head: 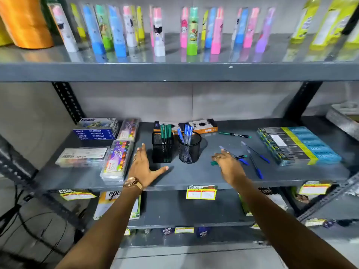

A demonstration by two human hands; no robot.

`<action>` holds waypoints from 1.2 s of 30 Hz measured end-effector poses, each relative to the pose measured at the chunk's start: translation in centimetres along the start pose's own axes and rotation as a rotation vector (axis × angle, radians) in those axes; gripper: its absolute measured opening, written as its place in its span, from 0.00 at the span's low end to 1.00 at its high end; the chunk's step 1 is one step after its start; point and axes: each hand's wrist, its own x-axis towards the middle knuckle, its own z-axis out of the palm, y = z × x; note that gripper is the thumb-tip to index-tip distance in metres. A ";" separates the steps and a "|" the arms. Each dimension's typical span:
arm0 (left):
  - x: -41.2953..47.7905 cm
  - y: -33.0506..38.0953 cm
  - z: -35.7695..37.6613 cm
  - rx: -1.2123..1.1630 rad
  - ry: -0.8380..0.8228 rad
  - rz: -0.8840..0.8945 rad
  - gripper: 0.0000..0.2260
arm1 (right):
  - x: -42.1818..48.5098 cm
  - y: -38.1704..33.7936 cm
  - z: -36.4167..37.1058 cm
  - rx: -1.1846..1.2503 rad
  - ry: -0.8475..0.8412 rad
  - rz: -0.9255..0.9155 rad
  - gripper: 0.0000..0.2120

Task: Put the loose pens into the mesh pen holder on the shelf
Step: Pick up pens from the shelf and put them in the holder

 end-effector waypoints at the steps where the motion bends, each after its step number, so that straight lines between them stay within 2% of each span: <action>1: 0.6 -0.1 0.1 -0.011 -0.015 -0.022 0.60 | 0.7 0.0 0.1 -0.049 -0.041 -0.003 0.29; 5: 1.8 -1.0 0.8 0.016 -0.132 -0.074 0.60 | 2.1 0.1 0.4 -0.160 -0.114 -0.020 0.25; 10: 2.3 -1.9 1.8 0.113 -0.070 -0.001 0.49 | 2.1 -0.2 -0.5 -0.153 0.032 -0.030 0.23; 12: 2.3 -2.1 2.1 0.104 -0.058 0.009 0.48 | 1.7 -0.7 -2.3 0.033 0.115 0.070 0.24; 14: 2.4 -2.4 2.3 0.098 -0.049 0.007 0.49 | 1.6 -1.3 -5.0 0.275 0.304 0.157 0.21; 17: 2.6 -2.5 2.4 0.097 -0.052 0.002 0.50 | 1.7 -3.6 -9.5 0.740 0.714 0.083 0.16; 20: 2.6 -2.7 2.6 0.060 -0.043 0.004 0.50 | 4.2 -7.2 -12.3 0.935 0.845 0.019 0.14; 23: 2.6 -2.9 2.6 0.049 -0.044 0.000 0.50 | 7.9 -11.2 -12.5 1.010 0.766 -0.009 0.12; 26: 2.8 -3.1 2.6 0.031 -0.042 -0.006 0.51 | 10.4 -14.3 -10.4 0.889 0.667 -0.067 0.11; 31: 2.8 -3.0 2.7 0.016 -0.051 -0.022 0.51 | 12.4 -16.3 -6.2 0.736 0.440 0.022 0.12; 36: 2.8 -2.9 2.5 0.029 -0.060 -0.031 0.51 | 13.0 -16.9 -4.3 0.639 0.341 0.044 0.15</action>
